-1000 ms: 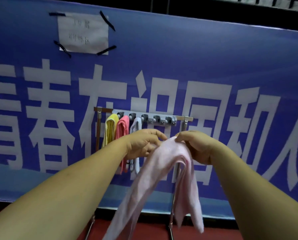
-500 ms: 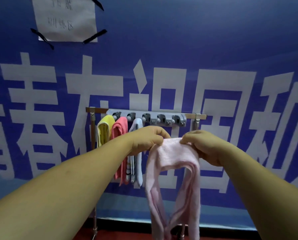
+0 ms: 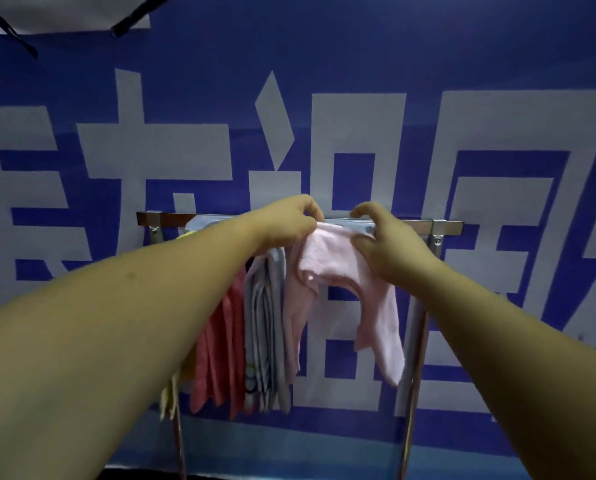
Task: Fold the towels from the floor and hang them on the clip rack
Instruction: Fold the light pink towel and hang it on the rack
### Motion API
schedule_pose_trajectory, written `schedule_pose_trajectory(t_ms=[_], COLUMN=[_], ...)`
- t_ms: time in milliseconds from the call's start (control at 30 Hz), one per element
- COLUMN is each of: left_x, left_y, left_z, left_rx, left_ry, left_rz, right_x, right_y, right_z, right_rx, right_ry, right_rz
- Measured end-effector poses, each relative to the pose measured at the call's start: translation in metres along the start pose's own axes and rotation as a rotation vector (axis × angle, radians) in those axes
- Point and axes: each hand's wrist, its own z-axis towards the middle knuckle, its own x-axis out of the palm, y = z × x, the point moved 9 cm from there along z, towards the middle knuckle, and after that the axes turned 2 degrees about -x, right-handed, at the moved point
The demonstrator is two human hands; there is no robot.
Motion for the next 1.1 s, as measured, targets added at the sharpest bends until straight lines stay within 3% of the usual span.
schedule_pose_trajectory(t_ms=[267,400,600,800,967,1100], left_x=[0.002,0.006,-0.006,-0.001,0.01,0.016], left_y=[0.007,0.005,0.0,0.01,0.016,0.021], left_z=[0.035,0.039,0.032,0.008,0.004,0.01], left_rx=[-0.027,0.032,0.139,0.139,0.13,0.142], left_ry=[0.01,0.017,-0.161,0.003,0.105,0.127], left_rz=[0.055,0.244,0.407,0.414,0.466,0.515], right_x=[0.03,0.032,0.062,0.062,0.062,0.068], right_y=[0.003,0.015,0.033,0.048,0.054,0.056], right_z=[0.019,0.009,-0.001,-0.01,-0.018,-0.007], right_rx=[-0.078,-0.158,-0.261,-0.181,-0.066,-0.103], right_ry=[-0.044,-0.089,0.054,0.154,0.361,0.416], right_rz=[-0.378,-0.608,-0.591,-0.459,-0.61,-0.766])
